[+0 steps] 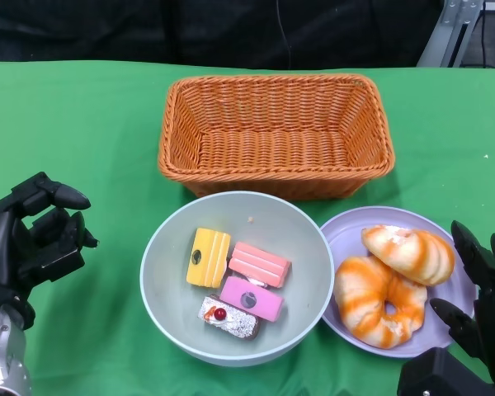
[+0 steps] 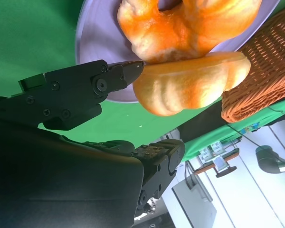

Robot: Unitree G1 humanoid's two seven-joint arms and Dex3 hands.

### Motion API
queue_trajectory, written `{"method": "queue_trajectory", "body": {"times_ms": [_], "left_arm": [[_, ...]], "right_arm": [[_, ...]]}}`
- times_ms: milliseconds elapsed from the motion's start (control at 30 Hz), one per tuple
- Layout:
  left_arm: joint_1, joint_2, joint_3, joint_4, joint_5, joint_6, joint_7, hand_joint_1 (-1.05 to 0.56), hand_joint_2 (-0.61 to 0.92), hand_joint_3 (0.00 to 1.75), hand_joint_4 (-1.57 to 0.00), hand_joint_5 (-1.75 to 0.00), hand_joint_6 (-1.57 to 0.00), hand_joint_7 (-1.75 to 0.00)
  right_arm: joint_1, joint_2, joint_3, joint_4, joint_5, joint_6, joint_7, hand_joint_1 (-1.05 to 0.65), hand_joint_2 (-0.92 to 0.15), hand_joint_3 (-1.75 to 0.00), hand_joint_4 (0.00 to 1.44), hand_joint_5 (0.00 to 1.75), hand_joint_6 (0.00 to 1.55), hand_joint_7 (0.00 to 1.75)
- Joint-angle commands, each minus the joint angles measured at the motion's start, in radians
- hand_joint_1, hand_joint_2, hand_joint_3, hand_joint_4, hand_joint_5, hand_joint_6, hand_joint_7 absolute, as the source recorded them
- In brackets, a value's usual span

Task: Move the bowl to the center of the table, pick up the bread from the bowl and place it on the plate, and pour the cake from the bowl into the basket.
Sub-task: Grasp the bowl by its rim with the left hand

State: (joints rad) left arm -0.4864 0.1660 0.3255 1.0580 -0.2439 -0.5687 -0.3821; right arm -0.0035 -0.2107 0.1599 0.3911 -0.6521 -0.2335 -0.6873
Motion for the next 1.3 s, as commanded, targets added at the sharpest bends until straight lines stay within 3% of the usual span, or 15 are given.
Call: {"method": "queue_trajectory", "body": {"times_ms": [33, 133, 200, 233, 300, 333, 367, 433, 467, 633, 767, 1000, 1300], "left_arm": [[0.0, 0.023, 0.004, 0.007, -0.003, -0.019, -0.014, 0.08, 0.51, 1.17, -0.76, -1.69, -0.83, -1.35], [0.0, 0.025, 0.003, 0.009, -0.002, -0.021, -0.017, 0.07, 0.52, 1.16, -0.76, -1.69, -0.83, -1.35], [0.002, 0.025, 0.002, 0.008, -0.003, -0.024, -0.03, 0.07, 0.54, 1.14, -0.76, -1.68, -0.82, -1.35], [0.003, 0.025, 0.002, 0.007, -0.004, -0.025, -0.034, 0.07, 0.55, 1.11, -0.76, -1.68, -0.83, -1.34], [0.004, 0.024, 0.003, 0.006, -0.005, -0.03, -0.039, 0.07, 0.57, 1.09, -0.76, -1.68, -0.83, -1.34], [0.005, 0.024, 0.004, 0.007, -0.006, -0.034, -0.042, 0.06, 0.56, 1.08, -0.76, -1.68, -0.83, -1.34], [0.005, 0.025, 0.005, 0.008, -0.006, -0.038, -0.045, 0.06, 0.56, 1.07, -0.76, -1.68, -0.83, -1.34], [0.005, 0.027, 0.004, 0.009, -0.003, -0.041, -0.047, 0.06, 0.56, 1.07, -0.77, -1.67, -0.84, -1.34], [0.005, 0.028, 0.002, 0.008, -0.001, -0.039, -0.048, 0.06, 0.56, 1.08, -0.77, -1.67, -0.84, -1.34], [0.006, 0.032, -0.002, 0.011, -0.002, -0.05, -0.073, 0.05, 0.57, 1.07, -0.77, -1.67, -0.83, -1.38], [0.009, 0.029, 0.0, 0.005, -0.008, -0.049, -0.086, 0.06, 0.57, 1.07, -0.78, -1.67, -0.83, -1.4], [0.014, 0.025, -0.005, 0.0, -0.01, -0.052, -0.116, 0.06, 0.56, 1.11, -0.78, -1.65, -0.84, -1.38], [0.032, 0.016, -0.023, -0.03, -0.006, -0.076, -0.165, 0.05, 0.56, 1.1, -0.8, -1.66, -0.84, -1.41]], "right_arm": [[0.006, -0.004, -0.023, -0.015, 0.05, -0.089, -0.026, -0.21, -0.89, -0.01, 0.27, 0.07, 0.4, 0.05], [0.001, 0.012, -0.047, 0.001, 0.135, -0.211, -0.023, -0.1, -0.9, -0.01, 0.54, 0.16, 0.62, 0.09], [-0.003, 0.029, -0.071, 0.014, 0.248, -0.335, 0.027, -0.02, -0.91, -0.1, 0.82, 0.3, 0.87, 0.16], [-0.005, 0.033, -0.079, 0.02, 0.286, -0.378, 0.049, 0.0, -0.88, -0.24, 0.85, 0.67, 1.01, 0.23], [0.0, 0.036, -0.091, 0.01, 0.361, -0.455, 0.11, 0.01, -0.79, -0.46, 0.8, 0.97, 1.06, 0.32], [0.008, 0.037, -0.094, -0.01, 0.417, -0.495, 0.158, 0.0, -0.74, -0.67, 0.82, 1.28, 1.02, 0.66], [0.013, 0.039, -0.099, -0.023, 0.458, -0.524, 0.197, 0.0, -0.69, -0.81, 0.82, 1.41, 0.92, 0.94], [0.026, 0.033, -0.101, -0.054, 0.54, -0.578, 0.288, 0.02, -0.62, -1.02, 0.79, 1.56, 0.78, 1.26], [0.04, 0.032, -0.101, -0.093, 0.592, -0.583, 0.335, 0.03, -0.6, -1.09, 0.78, 1.61, 0.75, 1.34], [0.103, 0.039, -0.112, -0.248, 0.822, -0.512, 0.534, 0.02, -0.53, -1.26, 0.8, 1.73, 0.71, 1.54], [0.12, 0.058, -0.147, -0.3, 0.896, -0.472, 0.62, 0.02, -0.48, -1.35, 0.84, 1.75, 0.68, 1.62], [0.151, 0.11, -0.18, -0.393, 0.952, -0.397, 0.705, 0.04, -0.51, -1.36, 0.85, 1.75, 0.65, 1.68], [0.133, 0.146, -0.221, -0.372, 0.951, -0.344, 0.774, 0.05, -0.54, -1.32, 0.84, 1.75, 0.64, 1.68]]}}
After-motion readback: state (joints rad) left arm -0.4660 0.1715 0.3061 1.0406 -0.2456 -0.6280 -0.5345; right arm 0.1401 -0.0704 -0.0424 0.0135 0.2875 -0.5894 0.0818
